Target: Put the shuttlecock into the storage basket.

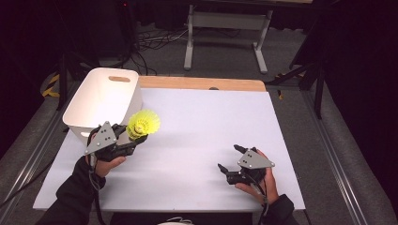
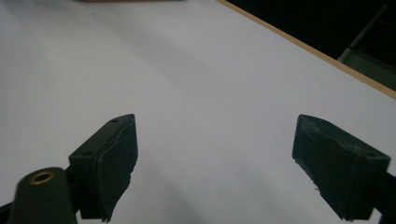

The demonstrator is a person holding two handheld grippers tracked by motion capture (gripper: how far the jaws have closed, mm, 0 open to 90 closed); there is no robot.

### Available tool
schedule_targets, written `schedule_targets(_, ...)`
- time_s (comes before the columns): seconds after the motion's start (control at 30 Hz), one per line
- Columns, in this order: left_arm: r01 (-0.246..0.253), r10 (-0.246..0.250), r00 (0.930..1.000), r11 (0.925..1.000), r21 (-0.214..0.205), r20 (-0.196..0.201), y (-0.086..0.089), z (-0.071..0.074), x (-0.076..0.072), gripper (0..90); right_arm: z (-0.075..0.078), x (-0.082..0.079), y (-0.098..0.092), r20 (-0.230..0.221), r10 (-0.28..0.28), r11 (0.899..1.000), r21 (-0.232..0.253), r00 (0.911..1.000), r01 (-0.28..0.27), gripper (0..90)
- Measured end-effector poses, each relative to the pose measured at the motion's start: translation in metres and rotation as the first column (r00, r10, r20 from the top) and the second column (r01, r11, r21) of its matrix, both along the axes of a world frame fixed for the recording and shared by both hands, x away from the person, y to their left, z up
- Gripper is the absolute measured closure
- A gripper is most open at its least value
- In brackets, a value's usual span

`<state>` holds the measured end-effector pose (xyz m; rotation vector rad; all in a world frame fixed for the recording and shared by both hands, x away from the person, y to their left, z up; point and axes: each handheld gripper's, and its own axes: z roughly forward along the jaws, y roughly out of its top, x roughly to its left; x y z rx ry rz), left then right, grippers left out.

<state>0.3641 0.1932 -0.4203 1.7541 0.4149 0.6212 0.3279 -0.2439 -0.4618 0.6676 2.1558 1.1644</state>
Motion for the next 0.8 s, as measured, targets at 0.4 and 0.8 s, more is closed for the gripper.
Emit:
schedule_targets(0.4,-0.018,0.019,0.9998,0.9996,-0.02,0.011,0.006,0.004,-0.001,52.7,0.0,0.0,0.0,-0.001,0.003,1.0,0.001,1.0,-0.003,15.2)
schedule_targets(0.8,-0.021,0.022,0.9996,0.9992,-0.035,0.018,0.011,0.008,-0.002,52.8,0.001,-0.001,0.0,0.001,0.005,1.0,0.005,1.0,-0.005,15.2)
